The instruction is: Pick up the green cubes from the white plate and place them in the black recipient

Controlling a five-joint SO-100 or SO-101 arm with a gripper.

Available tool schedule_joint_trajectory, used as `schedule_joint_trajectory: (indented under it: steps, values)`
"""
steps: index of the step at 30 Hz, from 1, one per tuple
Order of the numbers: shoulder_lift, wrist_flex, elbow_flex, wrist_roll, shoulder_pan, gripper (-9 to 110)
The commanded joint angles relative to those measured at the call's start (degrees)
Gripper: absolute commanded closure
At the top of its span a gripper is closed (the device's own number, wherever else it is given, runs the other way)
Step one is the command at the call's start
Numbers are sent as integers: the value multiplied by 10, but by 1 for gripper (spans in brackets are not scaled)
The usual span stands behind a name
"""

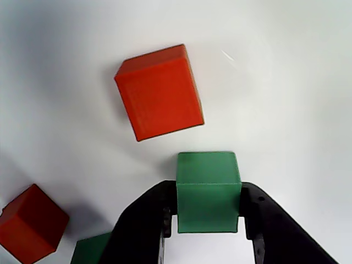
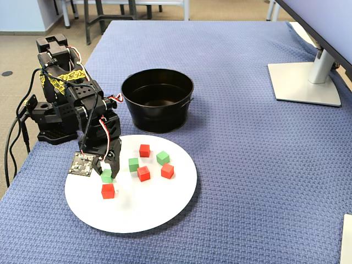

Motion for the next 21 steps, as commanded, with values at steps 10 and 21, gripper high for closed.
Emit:
schedule_joint_trajectory:
  steps: [10,21]
  values:
    - [306,203,-88,129,-130,101]
    - [385,161,-78,368,-489,102]
